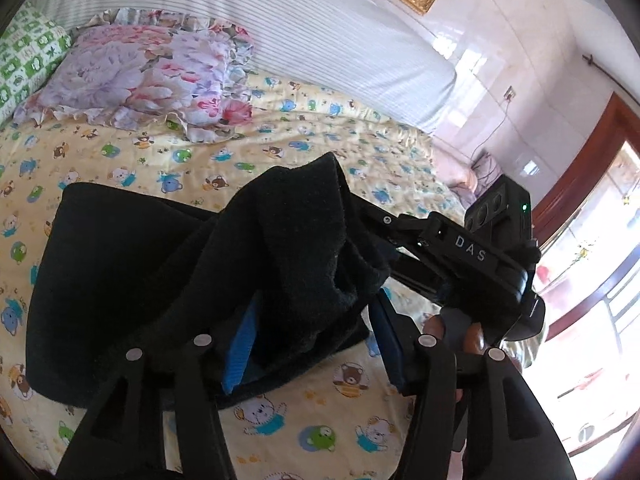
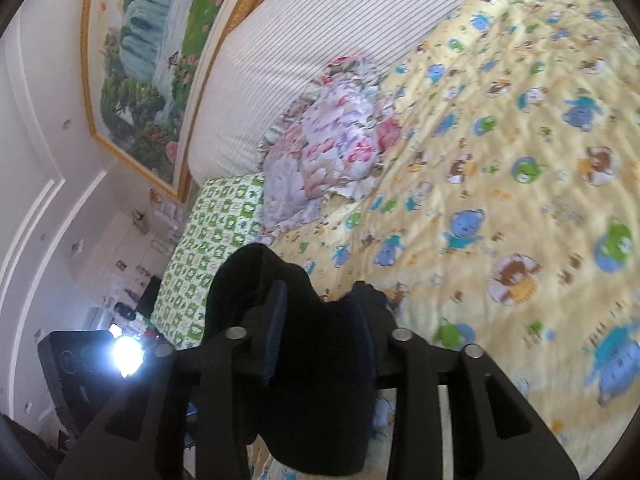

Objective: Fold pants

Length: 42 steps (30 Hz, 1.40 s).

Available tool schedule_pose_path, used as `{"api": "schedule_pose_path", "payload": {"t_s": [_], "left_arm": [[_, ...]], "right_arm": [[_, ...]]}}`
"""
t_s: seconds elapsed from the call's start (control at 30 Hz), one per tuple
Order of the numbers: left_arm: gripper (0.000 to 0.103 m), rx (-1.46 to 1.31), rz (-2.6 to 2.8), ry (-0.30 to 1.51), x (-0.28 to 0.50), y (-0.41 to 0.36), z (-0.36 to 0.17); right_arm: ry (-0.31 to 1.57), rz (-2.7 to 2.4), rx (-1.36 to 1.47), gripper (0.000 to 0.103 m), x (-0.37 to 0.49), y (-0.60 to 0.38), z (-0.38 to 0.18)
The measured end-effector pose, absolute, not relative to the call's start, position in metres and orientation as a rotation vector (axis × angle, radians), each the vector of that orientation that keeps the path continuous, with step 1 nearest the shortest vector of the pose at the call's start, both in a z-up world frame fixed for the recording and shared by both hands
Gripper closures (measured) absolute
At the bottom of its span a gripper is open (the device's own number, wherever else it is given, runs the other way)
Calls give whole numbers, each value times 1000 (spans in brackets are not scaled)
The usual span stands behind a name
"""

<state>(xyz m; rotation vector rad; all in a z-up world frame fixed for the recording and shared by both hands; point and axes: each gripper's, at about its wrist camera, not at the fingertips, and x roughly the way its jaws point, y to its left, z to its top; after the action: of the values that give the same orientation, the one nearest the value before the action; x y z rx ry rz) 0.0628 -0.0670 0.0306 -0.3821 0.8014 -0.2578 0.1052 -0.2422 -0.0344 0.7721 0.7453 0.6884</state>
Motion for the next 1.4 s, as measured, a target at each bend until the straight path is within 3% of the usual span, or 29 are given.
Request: {"api": "schedule_pose_path", "payload": {"t_s": [0.1, 0.37, 0.47, 1.03, 1.4], "left_arm": [[45, -405, -275, 805, 57, -64, 31], [40, -442, -280, 768, 35, -46, 43], [38, -453, -258, 752, 28, -34, 48], [35, -571, -49, 728, 13, 54, 43], [34, -545, 3, 796, 25, 69, 27]], "right_arm": [[748, 635, 765, 48, 97, -246, -34], [731, 517, 757, 39, 73, -253, -25], [699, 509, 756, 26, 63, -252, -15], [696, 413, 590, 12, 27, -220, 14], [747, 382, 503, 10, 25, -197, 10]]}}
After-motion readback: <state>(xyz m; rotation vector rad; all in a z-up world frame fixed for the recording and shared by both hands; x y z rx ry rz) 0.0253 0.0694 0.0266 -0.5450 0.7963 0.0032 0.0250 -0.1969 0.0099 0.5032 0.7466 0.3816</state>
